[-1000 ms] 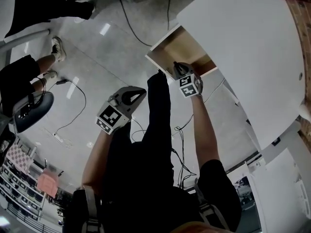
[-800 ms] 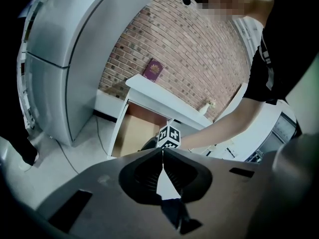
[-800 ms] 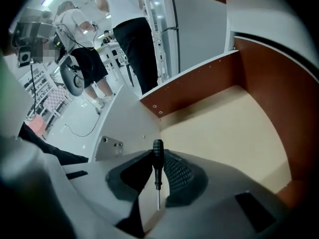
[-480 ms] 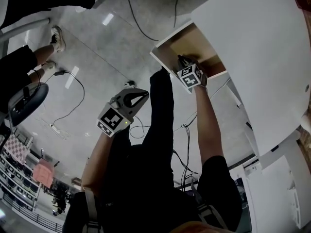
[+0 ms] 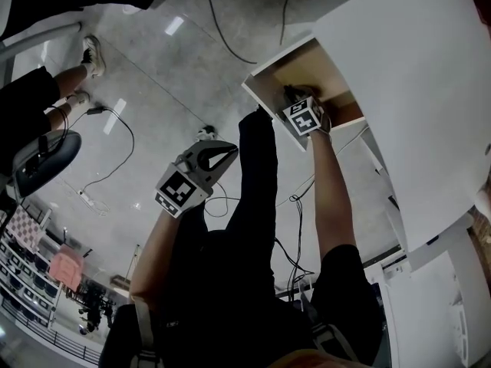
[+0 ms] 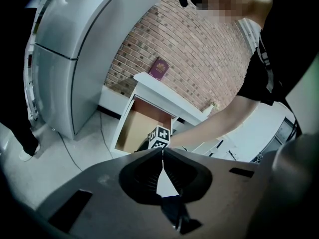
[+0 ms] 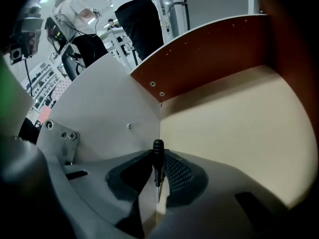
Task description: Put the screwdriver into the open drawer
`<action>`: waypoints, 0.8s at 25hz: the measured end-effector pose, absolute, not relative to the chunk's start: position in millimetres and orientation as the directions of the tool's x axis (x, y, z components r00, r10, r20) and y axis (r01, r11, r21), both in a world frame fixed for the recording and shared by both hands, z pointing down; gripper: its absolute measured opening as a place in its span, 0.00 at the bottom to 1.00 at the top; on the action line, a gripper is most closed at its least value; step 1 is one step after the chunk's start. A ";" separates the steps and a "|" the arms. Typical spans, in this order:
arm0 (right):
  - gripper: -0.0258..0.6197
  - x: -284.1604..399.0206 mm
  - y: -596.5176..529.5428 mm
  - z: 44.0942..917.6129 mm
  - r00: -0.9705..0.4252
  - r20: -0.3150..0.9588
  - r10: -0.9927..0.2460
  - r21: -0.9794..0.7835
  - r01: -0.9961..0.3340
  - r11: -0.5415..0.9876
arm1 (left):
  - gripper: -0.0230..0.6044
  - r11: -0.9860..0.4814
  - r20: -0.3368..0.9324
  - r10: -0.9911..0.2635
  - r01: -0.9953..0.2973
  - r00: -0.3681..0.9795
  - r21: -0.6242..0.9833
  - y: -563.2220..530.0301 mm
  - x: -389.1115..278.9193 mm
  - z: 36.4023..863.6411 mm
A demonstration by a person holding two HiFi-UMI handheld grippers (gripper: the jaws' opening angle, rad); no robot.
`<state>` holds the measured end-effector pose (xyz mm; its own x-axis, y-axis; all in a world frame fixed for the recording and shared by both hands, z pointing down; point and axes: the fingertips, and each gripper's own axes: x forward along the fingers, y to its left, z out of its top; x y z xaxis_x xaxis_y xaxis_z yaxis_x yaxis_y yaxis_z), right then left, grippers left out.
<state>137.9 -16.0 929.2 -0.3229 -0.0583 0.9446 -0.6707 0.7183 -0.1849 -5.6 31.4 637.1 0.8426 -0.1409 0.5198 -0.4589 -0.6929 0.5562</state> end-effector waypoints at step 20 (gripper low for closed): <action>0.25 152.2 -16.4 890.0 -0.339 0.935 -0.105 -0.194 -0.735 0.650 | 0.06 -0.732 0.507 -0.122 -0.422 0.853 0.534 25.7 10.2 615.5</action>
